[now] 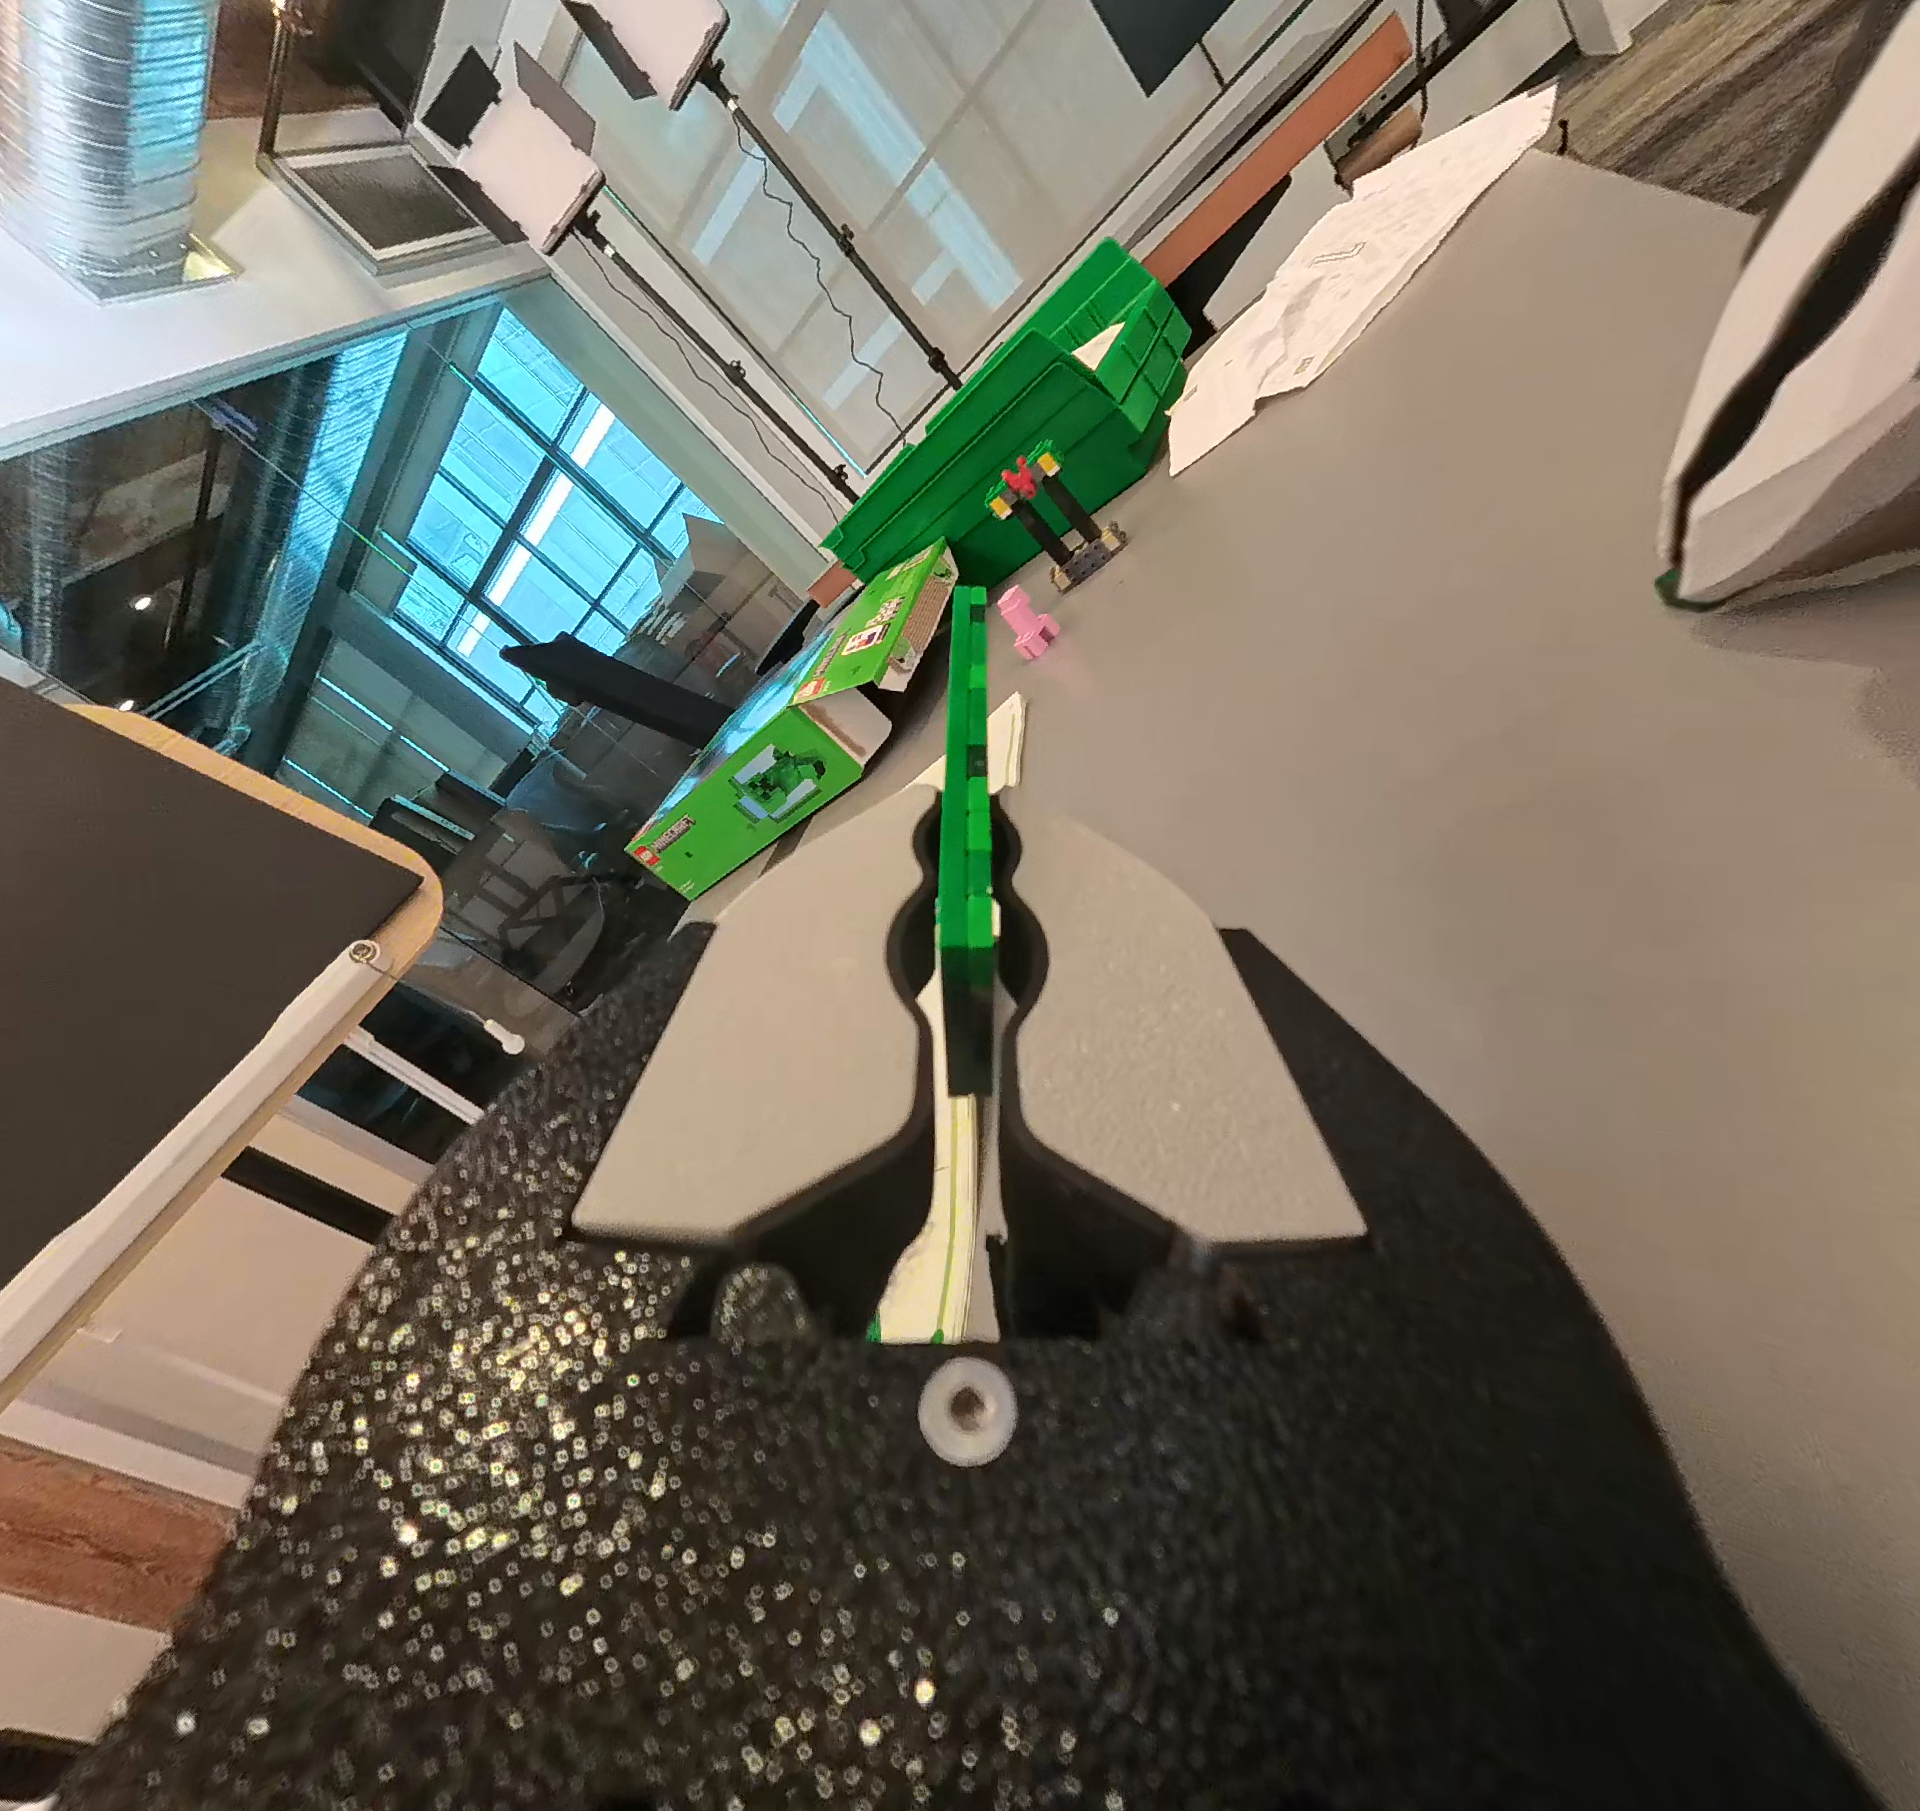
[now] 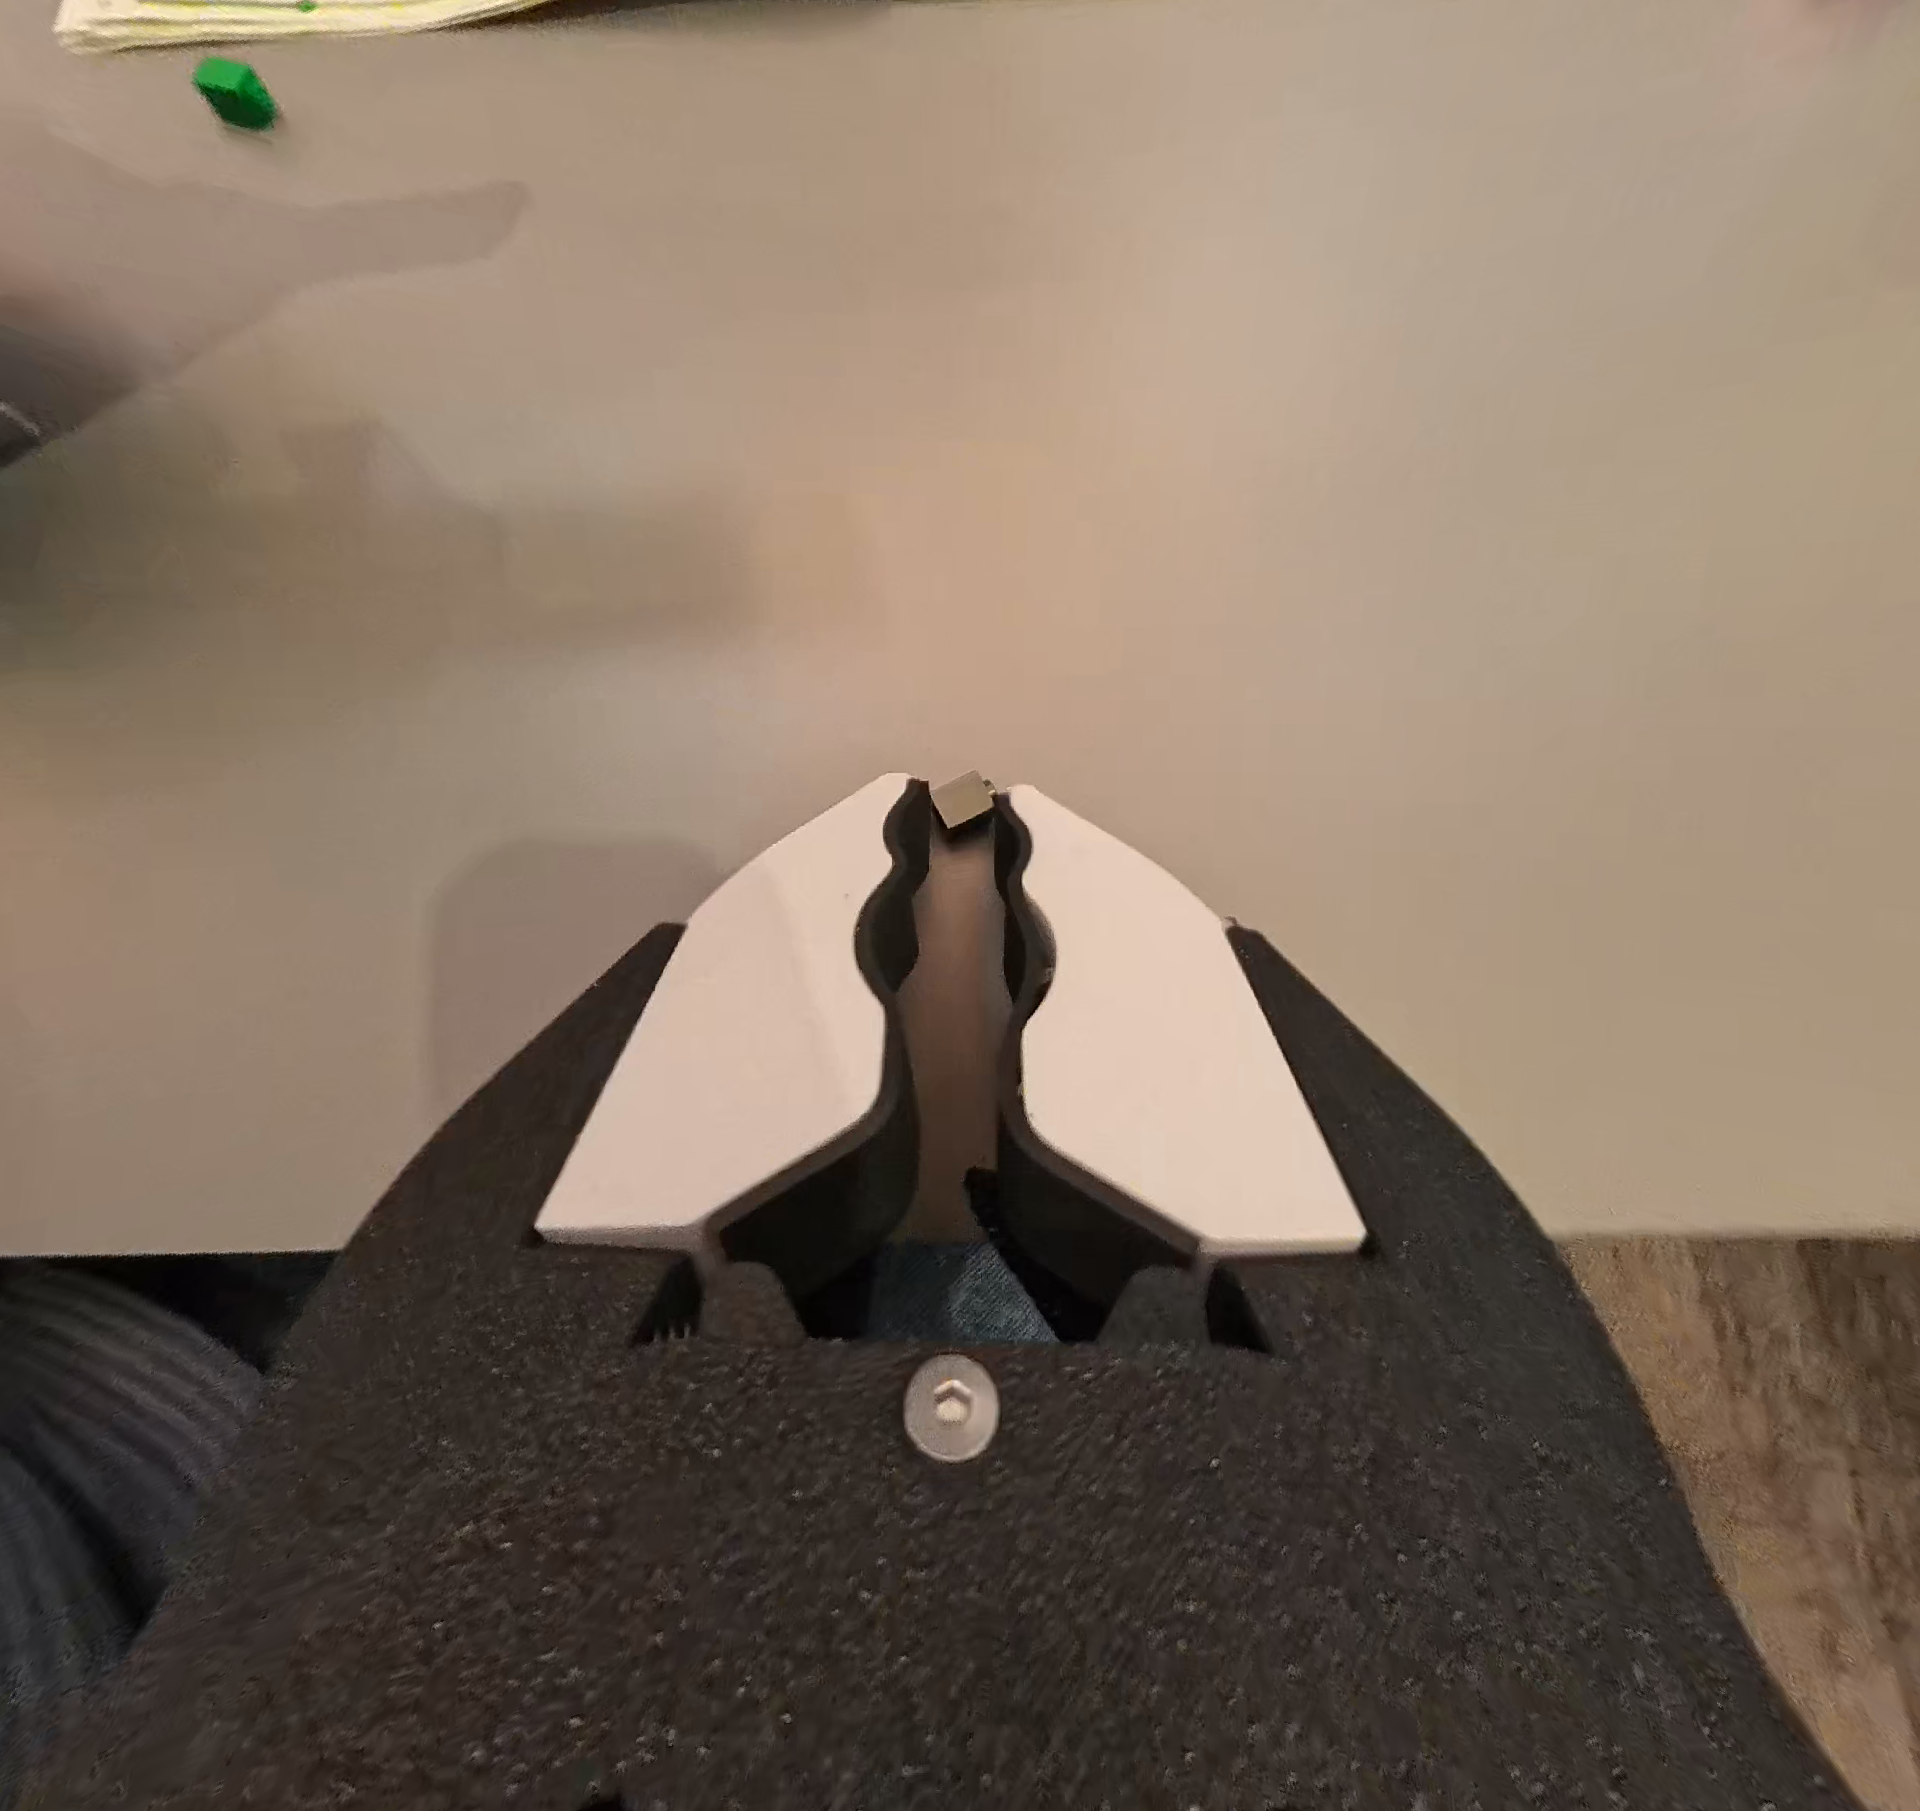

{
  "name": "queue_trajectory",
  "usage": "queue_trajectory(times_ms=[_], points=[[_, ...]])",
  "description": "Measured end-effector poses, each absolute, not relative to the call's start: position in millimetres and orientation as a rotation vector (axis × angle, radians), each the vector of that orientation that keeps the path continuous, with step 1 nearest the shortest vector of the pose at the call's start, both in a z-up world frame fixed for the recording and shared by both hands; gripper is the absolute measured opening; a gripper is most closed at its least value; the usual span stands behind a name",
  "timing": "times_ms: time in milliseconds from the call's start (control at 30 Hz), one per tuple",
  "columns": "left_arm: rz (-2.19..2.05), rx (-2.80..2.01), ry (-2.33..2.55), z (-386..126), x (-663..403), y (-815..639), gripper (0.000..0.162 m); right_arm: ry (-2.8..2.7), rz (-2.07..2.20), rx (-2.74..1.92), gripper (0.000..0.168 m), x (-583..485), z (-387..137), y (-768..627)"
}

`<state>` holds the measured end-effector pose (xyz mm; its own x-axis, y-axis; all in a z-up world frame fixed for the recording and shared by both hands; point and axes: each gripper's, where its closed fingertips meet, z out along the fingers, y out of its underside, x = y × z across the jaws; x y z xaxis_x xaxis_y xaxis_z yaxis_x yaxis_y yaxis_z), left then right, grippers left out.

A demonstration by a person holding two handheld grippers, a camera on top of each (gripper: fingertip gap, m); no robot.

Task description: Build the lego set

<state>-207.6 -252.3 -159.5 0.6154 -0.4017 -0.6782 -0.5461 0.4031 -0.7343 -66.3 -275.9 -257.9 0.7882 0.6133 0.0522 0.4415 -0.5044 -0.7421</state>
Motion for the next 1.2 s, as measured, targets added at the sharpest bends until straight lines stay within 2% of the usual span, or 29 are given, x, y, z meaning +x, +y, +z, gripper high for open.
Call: queue_trajectory(times_ms=[133, 267, 467, 700, 1200], points=[[0.109, -1.210, 0.945, -158, -212, -251, 0.006, -1.144, 0.449, -2.043, 0.011, -89, -257, -267], [0.112, -1.225, 0.904, -155, -221, -247, 0.006, -1.628, 0.665, -1.690, 0.011, -118, -247, -262], [0.093, -1.263, 0.837, -154, -236, -240, 0.006, -2.002, 0.601, -1.565, 0.011, -137, -253, -221], [0.090, -1.279, 0.842, -158, -236, -237, 0.006, -2.138, 0.461, -1.533, 0.011, -142, -257, -209], [0.085, -1.287, 0.851, -161, -235, -236, 0.006, -2.132, 0.454, -1.520, 0.011, -142, -258, -212]])
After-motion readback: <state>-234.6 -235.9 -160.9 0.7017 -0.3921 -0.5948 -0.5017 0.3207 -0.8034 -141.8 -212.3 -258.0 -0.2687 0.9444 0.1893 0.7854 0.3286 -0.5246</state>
